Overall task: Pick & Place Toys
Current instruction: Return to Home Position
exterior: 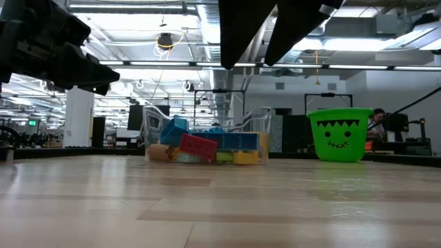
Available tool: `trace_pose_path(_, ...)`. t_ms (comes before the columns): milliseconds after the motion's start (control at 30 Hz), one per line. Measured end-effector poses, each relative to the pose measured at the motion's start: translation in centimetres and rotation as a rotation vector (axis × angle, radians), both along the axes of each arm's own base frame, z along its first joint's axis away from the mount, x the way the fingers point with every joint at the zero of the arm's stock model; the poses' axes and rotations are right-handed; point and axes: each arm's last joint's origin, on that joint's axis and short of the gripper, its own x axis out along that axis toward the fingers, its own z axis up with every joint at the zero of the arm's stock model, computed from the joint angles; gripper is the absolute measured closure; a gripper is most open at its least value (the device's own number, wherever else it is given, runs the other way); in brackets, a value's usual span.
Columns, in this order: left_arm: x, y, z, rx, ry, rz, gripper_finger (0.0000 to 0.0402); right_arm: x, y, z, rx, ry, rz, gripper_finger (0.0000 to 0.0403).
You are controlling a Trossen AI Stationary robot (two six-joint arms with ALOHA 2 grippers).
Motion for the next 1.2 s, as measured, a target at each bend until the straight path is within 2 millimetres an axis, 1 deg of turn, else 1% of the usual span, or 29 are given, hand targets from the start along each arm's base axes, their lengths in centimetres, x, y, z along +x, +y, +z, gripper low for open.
trace_pose_path(433,-1.9,0.6,1.5,-0.007,-0.108,0.029,0.0395,-0.1,0.2,0.0,0.024,-0.004,-0.005,0.0044)
trace_pose_path(867,-4.1,0.9,2.0,-0.024,-0.193,0.037,0.0396,-0.1,0.2,0.0,0.023,-0.004,-0.004,0.0044)
trace_pose_path(1200,-4.1,0.7,1.9,0.011,-0.186,-0.005,0.0399,0.0,0.3,-0.1,0.020,-0.003,0.003,0.0044)
